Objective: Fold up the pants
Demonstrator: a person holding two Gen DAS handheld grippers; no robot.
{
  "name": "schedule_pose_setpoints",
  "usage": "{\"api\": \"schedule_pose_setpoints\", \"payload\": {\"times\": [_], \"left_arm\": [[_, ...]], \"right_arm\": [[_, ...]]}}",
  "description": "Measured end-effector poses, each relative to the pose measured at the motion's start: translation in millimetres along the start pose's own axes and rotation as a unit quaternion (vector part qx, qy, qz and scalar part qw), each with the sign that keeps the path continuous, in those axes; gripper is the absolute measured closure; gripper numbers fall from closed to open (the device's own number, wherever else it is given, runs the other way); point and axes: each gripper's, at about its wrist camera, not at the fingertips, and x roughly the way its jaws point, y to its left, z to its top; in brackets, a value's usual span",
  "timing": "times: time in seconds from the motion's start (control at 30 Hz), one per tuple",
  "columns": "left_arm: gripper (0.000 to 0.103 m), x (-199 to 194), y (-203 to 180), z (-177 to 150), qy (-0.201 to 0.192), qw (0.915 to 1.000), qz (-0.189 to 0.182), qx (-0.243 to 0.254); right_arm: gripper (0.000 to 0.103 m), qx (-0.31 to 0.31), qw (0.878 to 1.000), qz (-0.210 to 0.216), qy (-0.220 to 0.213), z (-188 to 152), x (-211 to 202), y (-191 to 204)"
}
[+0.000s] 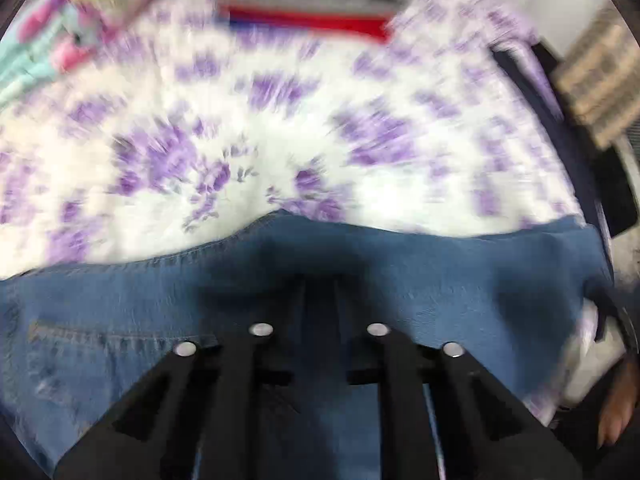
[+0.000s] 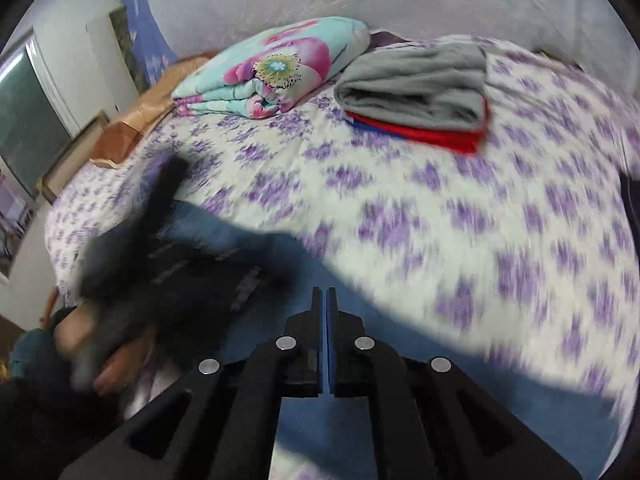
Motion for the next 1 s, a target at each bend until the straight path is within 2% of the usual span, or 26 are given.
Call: {"api": "schedule_pose_setpoints", "payload": {"times": [0.07,0.17,0.2,0.27,0.3,0.33,0.47,0.53,0.57,0.6,0.63,0.67,0.73,0.83,0.87,0.9,0.93,1.0], "left_arm": [[0.091,-2.6,4.5,0.9,-0.004,0.9998,-0.018,-0.006],[0.093,1.3,12.8,2.0,-0.007,0.9994,-0.031,-0.010],[0.093,1.7,15.2,1.2,-0.008,0.9992,-0.037,-0.012],[0.095,2.9,19.2,-0.6,-0.012,0.9989,-0.045,-0.012],[0.095,1.8,21.3,-3.0,-0.014,0.9985,-0.052,-0.013],[0.095,2.7,22.1,-2.5,-0.014,0.9982,-0.056,-0.012],[0.096,0.9,29.2,2.4,-0.015,0.9969,-0.077,-0.012],[0.096,0.3,25.6,0.7,-0.026,0.9972,-0.070,-0.002],[0.096,-1.6,22.3,-1.4,-0.032,0.9976,-0.061,0.007],[0.096,-4.7,18.2,-4.5,-0.040,0.9978,-0.049,0.018],[0.096,-8.6,10.9,-8.3,-0.053,0.9976,-0.029,0.034],[0.095,-11.6,5.3,-10.7,-0.062,0.9968,-0.017,0.047],[0.092,-21.3,-5.9,-18.1,-0.087,0.9939,-0.005,0.067],[0.083,-44.2,-19.4,-36.3,-0.122,0.9890,-0.045,0.071],[0.077,-53.2,-27.6,-45.9,-0.136,0.9865,-0.051,0.076],[0.069,-59.8,-34.5,-53.7,-0.144,0.9850,-0.050,0.082],[0.066,-67.6,-45.8,-65.4,-0.153,0.9829,-0.044,0.092],[0.063,-73.4,-66.6,-85.0,-0.160,0.9799,-0.045,0.111]], "right_arm": [[0.099,0.005,1.000,0.024,0.009,-22.3,7.6,14.2],[0.099,0.011,0.999,0.040,0.031,-37.8,28.9,31.1],[0.099,0.017,0.998,0.039,0.045,-40.8,38.6,33.4],[0.099,0.045,0.993,0.031,0.101,-55.3,73.3,32.0],[0.099,0.055,0.992,0.029,0.107,-63.3,83.4,31.1],[0.102,0.057,0.994,0.025,0.086,-66.7,84.7,31.5],[0.102,0.097,0.991,0.039,0.087,-61.5,81.3,25.9],[0.098,0.113,0.990,0.043,0.069,-59.9,64.8,23.0],[0.091,0.116,0.991,0.040,0.058,-60.2,55.9,21.2],[0.060,0.126,0.991,0.037,0.032,-61.5,36.1,15.1],[0.038,0.140,0.990,0.029,0.005,-64.8,16.7,6.6],[0.016,0.167,0.985,0.005,-0.037,-72.3,-12.2,-9.0],[0.013,0.214,0.973,-0.028,-0.085,-90.7,-48.8,-37.1],[0.011,0.340,0.929,-0.055,-0.136,-144.4,-98.0,-100.8],[0.011,0.367,0.917,-0.063,-0.140,-157.5,-104.9,-116.9],[0.011,0.404,0.901,-0.076,-0.142,-178.2,-113.2,-135.6],[0.011,0.429,0.888,-0.077,-0.147,-193.5,-118.5,-152.0],[0.011,0.461,0.871,-0.058,-0.158,-213.7,-121.3,-179.8]]}}
